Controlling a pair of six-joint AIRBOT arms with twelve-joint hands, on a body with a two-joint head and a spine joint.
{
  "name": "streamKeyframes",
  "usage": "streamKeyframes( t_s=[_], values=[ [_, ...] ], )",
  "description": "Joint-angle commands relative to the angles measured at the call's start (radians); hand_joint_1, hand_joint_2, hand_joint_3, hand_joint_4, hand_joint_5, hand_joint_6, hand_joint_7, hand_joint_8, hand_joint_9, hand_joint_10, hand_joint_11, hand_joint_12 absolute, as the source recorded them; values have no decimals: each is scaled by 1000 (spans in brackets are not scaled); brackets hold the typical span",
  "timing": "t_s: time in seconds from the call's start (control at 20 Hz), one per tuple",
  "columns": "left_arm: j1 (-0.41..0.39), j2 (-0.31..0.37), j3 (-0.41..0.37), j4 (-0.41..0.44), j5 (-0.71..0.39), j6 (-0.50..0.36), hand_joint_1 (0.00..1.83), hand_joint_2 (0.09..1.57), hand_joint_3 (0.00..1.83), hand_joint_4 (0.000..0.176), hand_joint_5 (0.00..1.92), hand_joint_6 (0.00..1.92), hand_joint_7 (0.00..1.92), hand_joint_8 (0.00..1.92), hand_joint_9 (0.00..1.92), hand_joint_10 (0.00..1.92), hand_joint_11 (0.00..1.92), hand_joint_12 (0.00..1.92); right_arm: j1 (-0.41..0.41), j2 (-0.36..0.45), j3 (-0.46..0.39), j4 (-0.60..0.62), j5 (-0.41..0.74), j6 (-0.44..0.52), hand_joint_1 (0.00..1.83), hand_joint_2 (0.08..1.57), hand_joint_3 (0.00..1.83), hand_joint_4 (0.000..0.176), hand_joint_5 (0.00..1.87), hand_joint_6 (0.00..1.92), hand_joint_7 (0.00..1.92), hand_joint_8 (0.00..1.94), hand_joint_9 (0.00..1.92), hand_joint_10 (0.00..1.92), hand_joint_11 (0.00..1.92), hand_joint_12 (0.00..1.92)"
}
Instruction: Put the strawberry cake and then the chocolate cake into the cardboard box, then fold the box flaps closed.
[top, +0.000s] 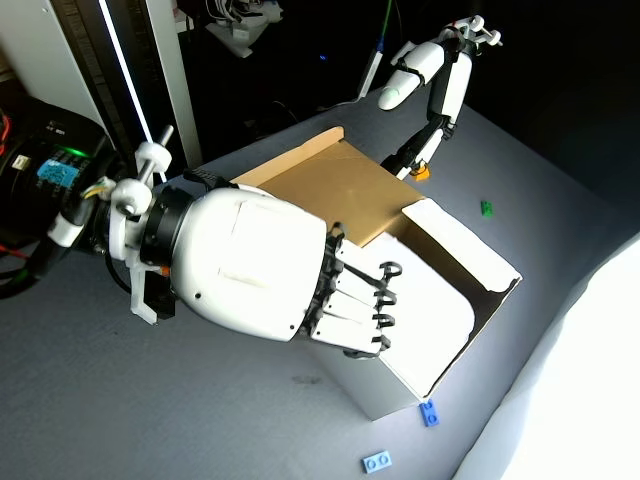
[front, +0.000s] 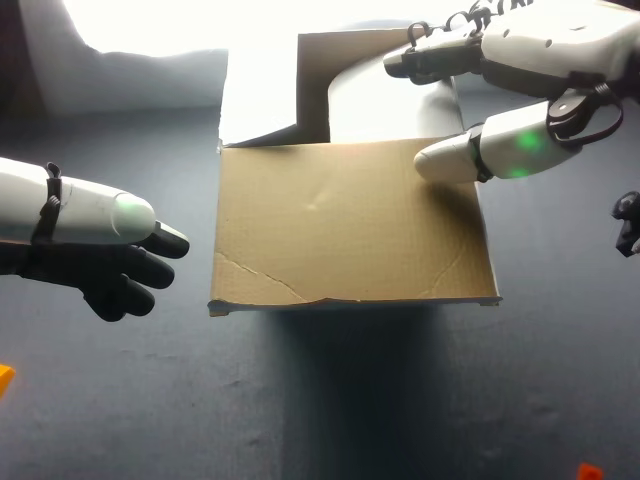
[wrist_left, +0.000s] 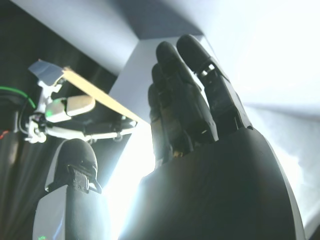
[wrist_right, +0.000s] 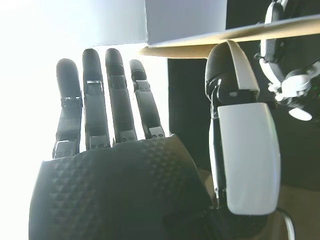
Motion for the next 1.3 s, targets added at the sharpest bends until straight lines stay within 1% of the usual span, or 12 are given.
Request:
streamKeyframes(
  t_s=[0.0, 0.05, 0.15, 0.25, 0.35, 0.4, 0.45, 0.65, 0.7, 0.75, 1.0, 1.25],
  values=[
    [-11, 10, 3, -47, 4, -11, 347, 1119, 3, 5, 453, 3, 583, 1, 716, 2, 328, 1043, 10, 9, 7, 2, 62, 6, 444, 1123, 2, 0, 280, 10, 415, 8, 292, 500, 0, 1488],
    [-12, 9, 4, -47, 4, -11, 356, 1118, 2, 3, 460, 5, 582, 1, 718, 3, 330, 1040, 9, 7, 11, 2, 54, 10, 434, 1125, 3, 0, 282, 11, 421, 9, 294, 502, 0, 1490],
    [-12, 6, 5, -51, -3, -11, 368, 1116, 0, 7, 460, 3, 589, 3, 723, 4, 334, 1035, 8, 3, 17, 2, 45, 15, 433, 1125, 2, 0, 280, 9, 413, 5, 291, 504, 0, 1494],
    [-12, 6, 3, -51, -8, -11, 365, 1116, 1, 7, 447, 0, 587, 1, 720, 3, 330, 1035, 5, -2, 22, 2, 44, 15, 424, 1124, 2, 0, 282, 10, 418, 6, 293, 506, 0, 1493],
    [-12, 6, 3, -51, -12, -11, 359, 1118, 1, 10, 455, 2, 590, 1, 716, 0, 316, 1067, 2, -11, 30, 2, 43, 15, 427, 1122, 1, 0, 290, 13, 432, 10, 293, 509, 0, 1493],
    [-13, 6, 3, -52, -13, -11, 351, 1121, 2, 10, 450, 0, 583, 0, 708, 0, 308, 1073, 0, -14, 32, 2, 43, 13, 406, 1126, 2, 0, 281, 9, 425, 7, 288, 509, 0, 1491],
    [-14, 6, 4, -53, -13, -11, 368, 1116, 0, 5, 452, 1, 586, 1, 711, 2, 309, 1080, 0, -15, 33, 2, 43, 12, 414, 1127, 2, 0, 279, 7, 418, 3, 282, 507, 0, 1485],
    [-18, 5, 5, -54, -14, -11, 386, 1106, 0, 6, 458, 2, 590, 1, 706, 1, 289, 1104, 3, -17, 33, 2, 42, 10, 414, 1129, 3, 0, 283, 8, 409, 0, 289, 510, 0, 1480],
    [-19, 5, 4, -54, -16, -11, 389, 1104, 0, 6, 467, 5, 594, 2, 710, 3, 292, 1111, 9, -17, 34, 2, 42, 10, 425, 1126, 1, 0, 285, 9, 405, 0, 288, 508, 0, 1477],
    [-19, 5, 4, -54, -17, -11, 392, 1103, 0, 1, 480, 9, 601, 5, 718, 6, 302, 1115, 16, -15, 34, 2, 45, 11, 431, 1125, 1, 0, 286, 9, 405, 0, 289, 502, 0, 1458],
    [-24, 6, 2, -66, -27, -11, 374, 1108, 1, 0, 477, 4, 599, 2, 716, 3, 303, 1117, 68, -7, 34, 2, 54, 16, 451, 1118, 0, 0, 293, 10, 418, 7, 300, 496, 0, 1463],
    [-24, 8, -12, -73, -49, -31, 364, 1111, 1, 0, 473, 2, 590, 0, 704, 1, 286, 1117, 79, 20, 36, 2, 56, 16, 437, 1120, 0, 0, 286, 5, 416, 3, 296, 484, 0, 1480]
  ],
)
